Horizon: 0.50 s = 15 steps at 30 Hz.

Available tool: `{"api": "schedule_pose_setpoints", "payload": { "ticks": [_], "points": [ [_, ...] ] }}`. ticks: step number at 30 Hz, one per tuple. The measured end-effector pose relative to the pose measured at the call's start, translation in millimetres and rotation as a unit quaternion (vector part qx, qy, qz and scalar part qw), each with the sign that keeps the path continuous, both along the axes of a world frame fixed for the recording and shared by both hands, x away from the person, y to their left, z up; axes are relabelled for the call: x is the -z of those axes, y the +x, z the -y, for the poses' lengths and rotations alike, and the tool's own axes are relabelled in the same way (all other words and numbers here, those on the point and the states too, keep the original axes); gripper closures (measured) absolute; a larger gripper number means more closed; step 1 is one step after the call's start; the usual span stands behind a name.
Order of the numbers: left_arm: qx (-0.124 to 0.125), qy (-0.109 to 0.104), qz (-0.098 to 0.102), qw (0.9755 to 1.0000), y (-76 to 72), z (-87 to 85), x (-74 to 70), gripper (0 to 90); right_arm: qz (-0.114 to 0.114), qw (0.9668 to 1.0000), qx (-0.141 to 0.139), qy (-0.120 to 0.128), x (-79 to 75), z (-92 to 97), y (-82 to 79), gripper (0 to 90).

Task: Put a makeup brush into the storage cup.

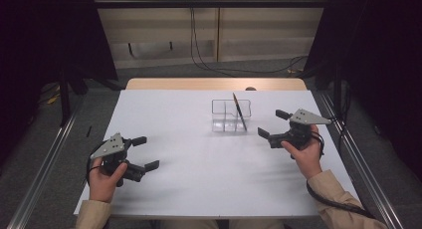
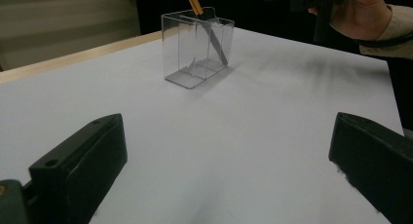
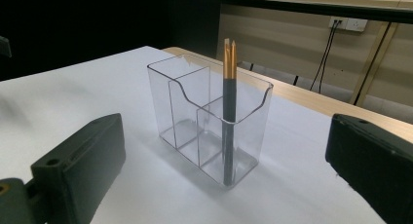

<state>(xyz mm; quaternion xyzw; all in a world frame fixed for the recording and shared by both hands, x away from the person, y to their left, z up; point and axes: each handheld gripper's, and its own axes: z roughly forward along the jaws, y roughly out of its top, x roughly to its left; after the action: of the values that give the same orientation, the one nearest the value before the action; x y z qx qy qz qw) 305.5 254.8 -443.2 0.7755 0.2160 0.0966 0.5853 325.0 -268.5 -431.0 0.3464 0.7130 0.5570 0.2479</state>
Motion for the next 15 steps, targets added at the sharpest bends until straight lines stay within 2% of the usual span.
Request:
{"api": "schedule_pose_setpoints", "payload": {
  "ticks": [15],
  "points": [
    [0.000, 0.001, 0.001, 1.0000, 0.4, 1.2, -0.3, 0.4, -0.006, 0.9999, 0.002, -0.010, 4.2, 11.6, -11.3, 0.4]
  ]
}}
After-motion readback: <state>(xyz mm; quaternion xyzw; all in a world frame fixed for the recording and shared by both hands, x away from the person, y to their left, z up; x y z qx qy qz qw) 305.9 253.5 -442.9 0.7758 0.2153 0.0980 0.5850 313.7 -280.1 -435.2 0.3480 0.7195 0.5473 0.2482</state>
